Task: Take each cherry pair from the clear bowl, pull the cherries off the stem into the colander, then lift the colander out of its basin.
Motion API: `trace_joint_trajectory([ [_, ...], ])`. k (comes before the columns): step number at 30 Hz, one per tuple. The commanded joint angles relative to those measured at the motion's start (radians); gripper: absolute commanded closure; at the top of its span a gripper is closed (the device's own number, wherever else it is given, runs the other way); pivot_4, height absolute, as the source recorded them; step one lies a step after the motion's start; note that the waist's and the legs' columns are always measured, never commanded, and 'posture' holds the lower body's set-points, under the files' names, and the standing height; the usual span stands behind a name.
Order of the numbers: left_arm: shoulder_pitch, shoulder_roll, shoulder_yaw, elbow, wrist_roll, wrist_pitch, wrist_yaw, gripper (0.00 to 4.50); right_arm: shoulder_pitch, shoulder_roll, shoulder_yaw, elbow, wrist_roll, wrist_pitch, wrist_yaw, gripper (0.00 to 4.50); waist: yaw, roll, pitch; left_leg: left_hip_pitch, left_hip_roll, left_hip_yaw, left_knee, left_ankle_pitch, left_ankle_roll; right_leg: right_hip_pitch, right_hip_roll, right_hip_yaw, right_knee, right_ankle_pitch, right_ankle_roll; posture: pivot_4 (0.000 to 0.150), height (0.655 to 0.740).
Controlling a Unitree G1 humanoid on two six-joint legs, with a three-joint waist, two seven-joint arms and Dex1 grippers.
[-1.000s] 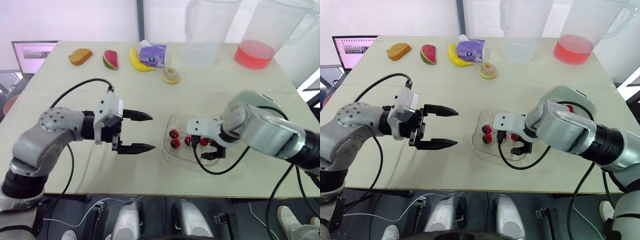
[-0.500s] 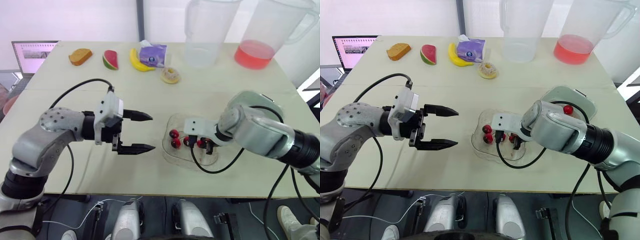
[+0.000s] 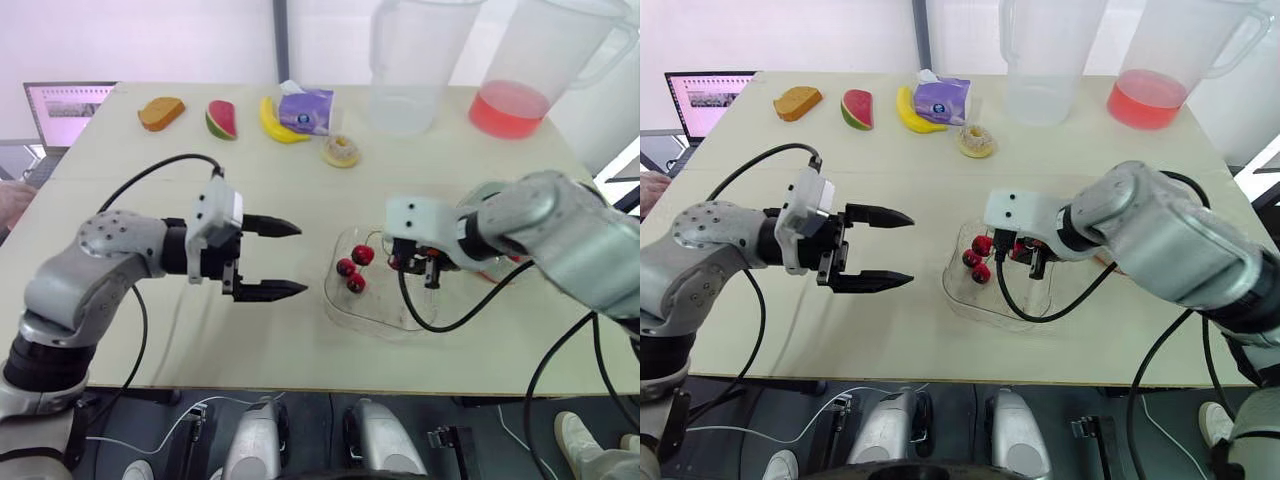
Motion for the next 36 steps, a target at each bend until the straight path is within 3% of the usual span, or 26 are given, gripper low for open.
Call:
trace_joint_trajectory([
  [1, -0.060, -0.018, 0.021, 0.038, -0.016, 0.006, 0.009, 0.00, 0.069, -0.014, -0.144, -0.060, -0.015, -0.105, -0.054, 3.95, 0.001, 0.000, 0.000, 0.000, 0.000, 0.000, 0.000, 0.000, 0.000, 0.000, 0.000, 0.000, 0.000, 0.000, 0.000, 0.150, 0.7400],
  [11, -0.267, -0.189, -0.025, 0.253, -0.041, 0.111, 0.064, 0.00, 0.469, -0.116, -0.263, -0.071, -0.386, -0.913, -0.223, 3.95, 0.001, -0.001, 0.000, 0.000, -0.001, 0.000, 0.001, 0.001, -0.001, 0.000, 0.002, 0.000, 0.000, 0.000, 0.001, 0.150, 0.7400],
  [15, -0.321, -0.246, -0.063, 0.308, -0.011, 0.129, 0.075, 0.00, 0.568, -0.103, -0.281, -0.033, -0.508, -1.085, -0.263, 3.95, 0.000, -0.001, 0.000, 0.000, -0.001, 0.000, 0.001, 0.004, -0.007, 0.001, 0.003, 0.000, 0.000, 0.000, 0.001, 0.150, 0.7400],
  [26, -0.392, -0.370, -0.109, 0.377, 0.043, 0.280, 0.224, 0.00, 0.598, -0.018, -0.291, -0.001, -0.747, -1.229, -0.252, 3.95, 0.002, 0.000, 0.000, 0.000, -0.001, 0.000, 0.001, 0.005, -0.008, 0.001, 0.003, 0.000, 0.001, 0.000, 0.001, 0.150, 0.7400],
  [36, -0.411, -0.471, -0.045, 0.332, -0.011, 0.523, 0.421, 0.00, 0.614, 0.046, -0.320, 0.005, -0.801, -1.255, -0.196, 3.95, 0.001, 0.000, 0.000, 0.001, -0.001, -0.001, 0.001, 0.005, -0.009, 0.001, 0.003, 0.000, 0.001, 0.000, 0.001, 0.150, 0.7400],
])
